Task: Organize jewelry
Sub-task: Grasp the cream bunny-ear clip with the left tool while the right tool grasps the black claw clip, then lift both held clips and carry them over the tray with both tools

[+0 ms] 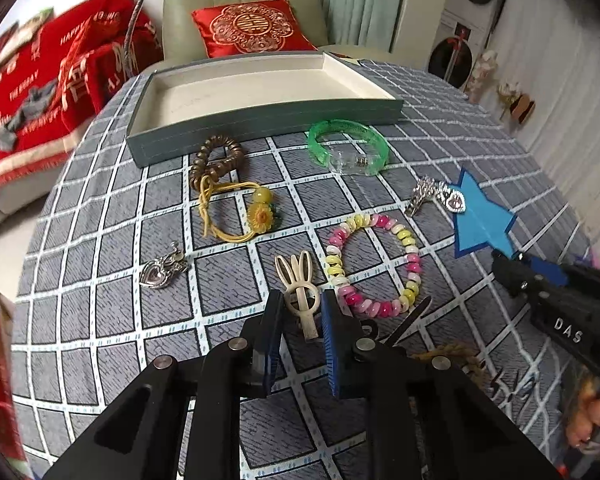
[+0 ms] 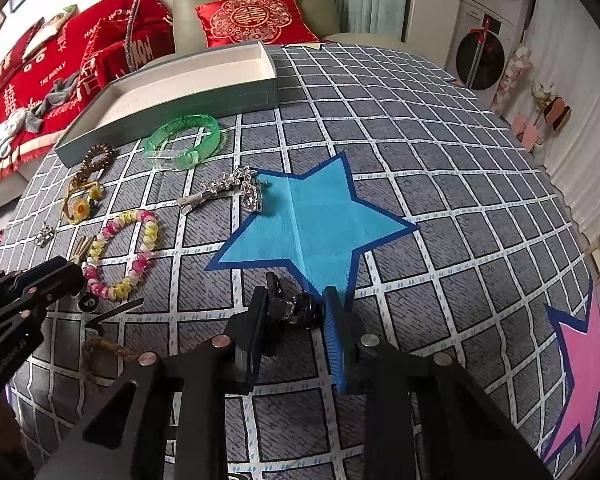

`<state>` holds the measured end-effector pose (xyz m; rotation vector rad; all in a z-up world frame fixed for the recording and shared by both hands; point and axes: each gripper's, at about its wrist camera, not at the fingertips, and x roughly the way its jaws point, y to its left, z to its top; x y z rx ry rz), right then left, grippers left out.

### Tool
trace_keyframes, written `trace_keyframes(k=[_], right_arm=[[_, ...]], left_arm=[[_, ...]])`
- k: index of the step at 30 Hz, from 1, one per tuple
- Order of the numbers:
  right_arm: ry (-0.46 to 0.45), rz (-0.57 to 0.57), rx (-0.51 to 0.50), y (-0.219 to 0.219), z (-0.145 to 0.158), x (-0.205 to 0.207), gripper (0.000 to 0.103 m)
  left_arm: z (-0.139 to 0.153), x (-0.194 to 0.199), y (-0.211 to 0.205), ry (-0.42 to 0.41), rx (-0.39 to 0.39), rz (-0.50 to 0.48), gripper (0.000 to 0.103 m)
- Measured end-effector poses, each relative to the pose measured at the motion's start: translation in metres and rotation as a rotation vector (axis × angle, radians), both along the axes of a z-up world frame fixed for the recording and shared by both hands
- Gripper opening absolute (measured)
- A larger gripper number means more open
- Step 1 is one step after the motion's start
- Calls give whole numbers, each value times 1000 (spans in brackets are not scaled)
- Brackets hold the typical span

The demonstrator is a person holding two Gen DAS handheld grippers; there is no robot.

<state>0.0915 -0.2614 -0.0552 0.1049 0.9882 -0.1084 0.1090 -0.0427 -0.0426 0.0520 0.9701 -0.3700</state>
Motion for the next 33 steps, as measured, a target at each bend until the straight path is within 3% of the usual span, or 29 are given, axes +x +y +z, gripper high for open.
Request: trace_keyframes(k=[8, 15, 20, 24, 33], right_arm=[[-32, -4, 132, -11, 16, 2, 28], [-73, 38, 193, -12, 53, 29, 28], [-109, 103, 139, -2, 86, 70, 28], [-125, 138, 170, 5, 106, 112, 28], [-139, 193, 160, 29, 117, 213, 28]], left_arm=[[18, -1, 17, -17, -53, 14, 34], [62, 19, 26, -71, -82, 9, 34], [96, 53, 32, -135, -85, 42, 34], [112, 87, 35, -161, -95, 68, 34], [104, 175, 31, -178, -45, 121, 34]])
